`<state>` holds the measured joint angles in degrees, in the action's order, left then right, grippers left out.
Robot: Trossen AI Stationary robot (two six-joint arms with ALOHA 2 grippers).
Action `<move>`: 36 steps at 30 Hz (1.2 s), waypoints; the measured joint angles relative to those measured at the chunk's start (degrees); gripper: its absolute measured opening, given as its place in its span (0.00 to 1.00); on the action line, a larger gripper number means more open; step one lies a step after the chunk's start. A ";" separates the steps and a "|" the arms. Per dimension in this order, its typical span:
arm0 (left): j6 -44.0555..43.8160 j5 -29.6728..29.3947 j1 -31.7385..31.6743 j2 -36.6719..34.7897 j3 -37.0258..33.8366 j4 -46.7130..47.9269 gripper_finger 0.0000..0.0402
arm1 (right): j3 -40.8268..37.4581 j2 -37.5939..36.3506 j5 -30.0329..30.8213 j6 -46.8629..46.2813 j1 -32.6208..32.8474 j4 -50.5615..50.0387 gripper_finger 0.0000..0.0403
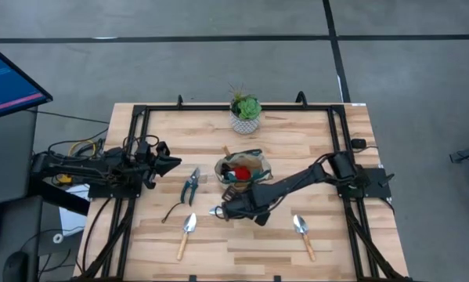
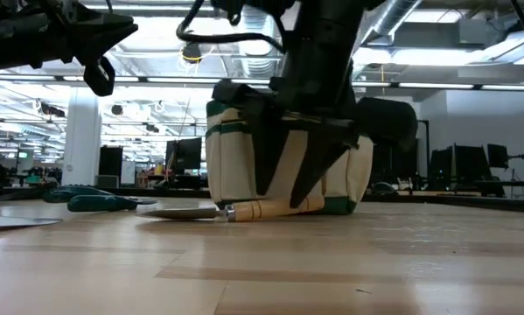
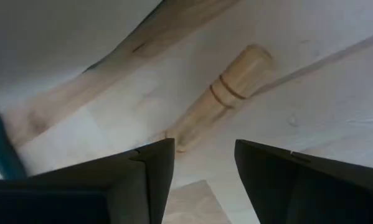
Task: Pick & Place Garden tools in Gardening bag
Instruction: Put the small trowel into the gardening bag, then put the right trowel into the gardening bag
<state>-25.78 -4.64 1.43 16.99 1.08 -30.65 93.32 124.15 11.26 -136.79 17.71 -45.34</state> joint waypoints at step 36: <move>0.00 0.00 0.00 0.00 0.00 -0.38 0.02 | 8.86 -0.67 6.05 4.71 6.06 -19.65 0.40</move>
<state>-25.78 -4.64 1.43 16.99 1.08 -31.03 102.18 123.48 17.31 -132.09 23.77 -64.99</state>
